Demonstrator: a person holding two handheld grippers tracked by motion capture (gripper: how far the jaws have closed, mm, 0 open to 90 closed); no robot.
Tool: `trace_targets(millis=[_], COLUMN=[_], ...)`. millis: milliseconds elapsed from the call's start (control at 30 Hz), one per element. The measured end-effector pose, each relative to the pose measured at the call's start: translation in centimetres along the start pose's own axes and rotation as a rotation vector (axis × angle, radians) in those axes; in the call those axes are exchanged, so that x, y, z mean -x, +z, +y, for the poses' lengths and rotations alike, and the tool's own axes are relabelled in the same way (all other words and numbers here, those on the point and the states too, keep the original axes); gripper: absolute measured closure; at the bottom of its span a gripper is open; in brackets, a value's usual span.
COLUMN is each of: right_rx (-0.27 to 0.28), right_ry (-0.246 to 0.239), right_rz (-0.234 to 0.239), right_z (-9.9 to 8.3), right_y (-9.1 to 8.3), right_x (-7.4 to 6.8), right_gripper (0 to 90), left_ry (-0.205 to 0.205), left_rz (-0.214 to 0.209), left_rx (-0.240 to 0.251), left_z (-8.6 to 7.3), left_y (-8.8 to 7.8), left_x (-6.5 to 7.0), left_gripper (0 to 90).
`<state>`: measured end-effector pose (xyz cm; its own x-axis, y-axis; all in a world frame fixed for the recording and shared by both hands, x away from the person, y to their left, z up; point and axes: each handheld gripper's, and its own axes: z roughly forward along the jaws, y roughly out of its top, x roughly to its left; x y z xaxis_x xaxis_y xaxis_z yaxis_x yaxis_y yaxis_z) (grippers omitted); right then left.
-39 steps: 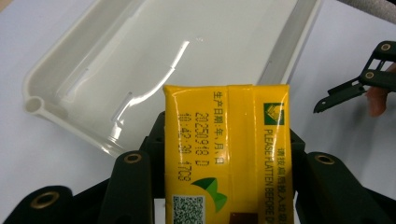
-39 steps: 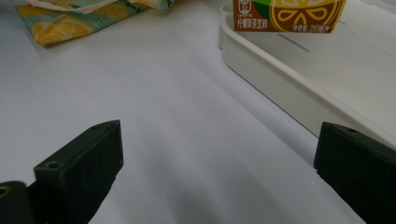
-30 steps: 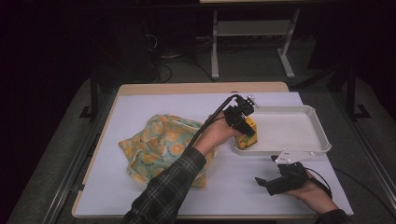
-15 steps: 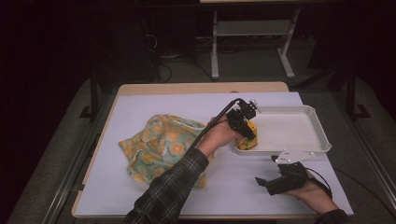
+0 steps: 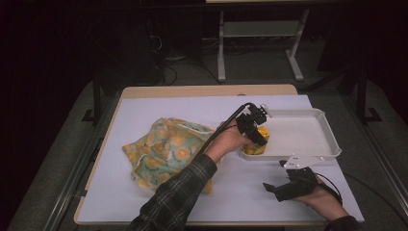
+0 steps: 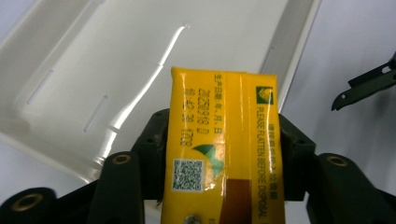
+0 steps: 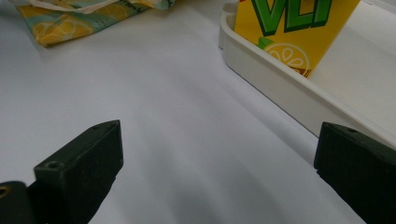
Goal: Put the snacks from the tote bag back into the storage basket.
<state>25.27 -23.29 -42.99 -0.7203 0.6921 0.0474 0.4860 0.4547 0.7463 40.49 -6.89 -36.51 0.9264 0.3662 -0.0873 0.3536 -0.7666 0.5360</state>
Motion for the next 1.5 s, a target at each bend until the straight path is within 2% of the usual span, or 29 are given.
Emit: trace_targets(millis=[100,167,333,600,633,867,933,1000,1067,1200,1433,1500], right_rx=[0.0,0.0,0.001,-0.005,-0.006,-0.016,-0.019,-0.015,-0.018,-0.024,-0.043,-0.038], right_ry=[-0.002,-0.003,0.003,0.012,0.013,0.02,0.003,0.004,0.008,-0.003,-0.002,-0.018], right_rz=[0.0,-0.001,-0.001,-0.003,-0.003,0.001,0.008,0.009,0.015,0.012,0.011,0.006], right_z=[0.0,0.0,0.0,0.0,0.0,0.1,0.2,0.2,0.2,0.3,0.6,0.6], right_y=[0.0,0.0,0.1,0.0,0.0,0.0,0.0,0.0,-0.1,-0.1,-0.2,-0.3], right_x=[0.0,0.0,-0.1,-0.1,-0.1,-0.1,0.0,0.0,-0.1,-0.1,-0.2,-0.2], right_gripper=[1.1,1.1,1.1,1.1,1.1,1.1,1.1,1.1,1.0,1.1,1.8,5.7], left_ry=[0.01,0.007,0.028,0.032,0.022,0.022,0.021,0.017,0.007,0.015,0.026,0.011], left_rz=[0.0,-0.001,-0.001,-0.003,-0.01,-0.002,0.007,0.005,0.013,0.019,0.05,0.056], left_rx=[0.007,0.037,0.056,0.086,0.102,0.097,0.099,0.101,0.112,0.106,0.143,0.159], left_z=[0.0,-0.2,-0.7,-2.0,-2.4,-4.2,-4.8,-5.1,-6.1,-7.0,-10.1,-10.9], left_y=[-0.3,-1.0,-2.4,-4.5,-4.9,-6.0,-6.3,-6.4,-7.0,-7.7,-9.5,-9.9], left_x=[0.0,0.1,-0.1,-0.6,-0.7,-1.2,-1.3,-1.2,-1.3,-1.4,-1.2,-1.1], left_gripper=[42.1,39.7,35.5,32.2,31.4,26.5,25.4,25.1,24.4,23.6,23.3,23.3])
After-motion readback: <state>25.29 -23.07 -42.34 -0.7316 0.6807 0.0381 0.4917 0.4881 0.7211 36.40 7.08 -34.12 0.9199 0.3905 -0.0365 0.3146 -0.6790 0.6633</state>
